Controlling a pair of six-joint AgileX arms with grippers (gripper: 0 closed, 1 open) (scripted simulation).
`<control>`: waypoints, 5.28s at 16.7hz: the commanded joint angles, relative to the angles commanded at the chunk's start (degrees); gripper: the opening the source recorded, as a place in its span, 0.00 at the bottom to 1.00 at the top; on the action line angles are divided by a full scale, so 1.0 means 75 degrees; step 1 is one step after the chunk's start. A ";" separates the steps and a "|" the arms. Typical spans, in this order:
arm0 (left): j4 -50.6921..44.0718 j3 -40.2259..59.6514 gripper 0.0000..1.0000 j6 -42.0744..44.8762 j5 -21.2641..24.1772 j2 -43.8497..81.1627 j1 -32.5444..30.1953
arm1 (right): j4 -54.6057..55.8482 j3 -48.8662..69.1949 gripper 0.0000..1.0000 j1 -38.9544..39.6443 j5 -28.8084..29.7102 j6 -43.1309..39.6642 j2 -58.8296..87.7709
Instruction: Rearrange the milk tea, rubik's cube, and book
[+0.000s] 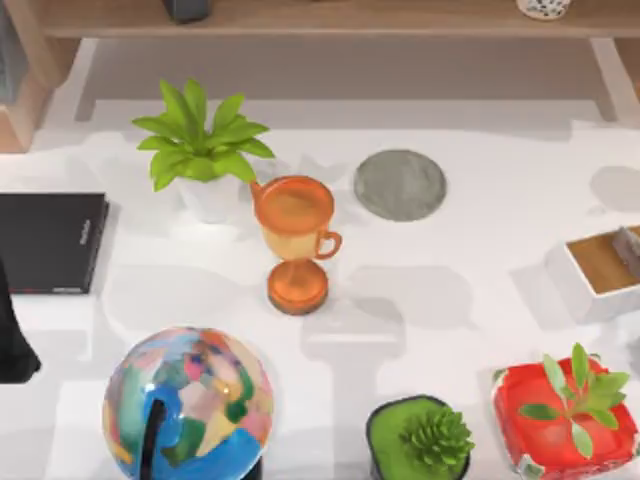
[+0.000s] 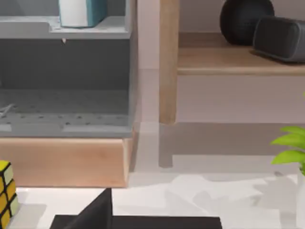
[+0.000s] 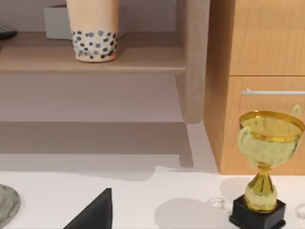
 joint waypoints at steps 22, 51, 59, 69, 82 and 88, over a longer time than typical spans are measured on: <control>0.0000 0.0000 1.00 0.0000 0.0000 0.0000 0.0000 | 0.4889 0.6433 1.00 0.1778 0.1947 0.0020 1.1221; 0.0000 0.0000 1.00 0.0000 0.0000 0.0000 0.0000 | 0.5141 1.0743 0.92 0.1722 0.2019 0.0013 1.5849; 0.0000 0.0000 1.00 0.0000 0.0000 0.0000 0.0000 | 0.5141 1.0743 0.32 0.1722 0.2019 0.0013 1.5849; 0.0000 0.0000 1.00 0.0000 0.0000 0.0000 0.0000 | 0.5141 1.0743 0.00 0.1722 0.2019 0.0013 1.5849; 0.0000 0.0000 1.00 0.0000 0.0000 0.0000 0.0000 | 0.5577 0.8217 0.00 0.2099 0.2346 0.0032 1.3838; 0.0000 0.0000 1.00 0.0000 0.0000 0.0000 0.0000 | 0.5672 0.8093 0.00 0.2141 0.2396 0.0050 1.3726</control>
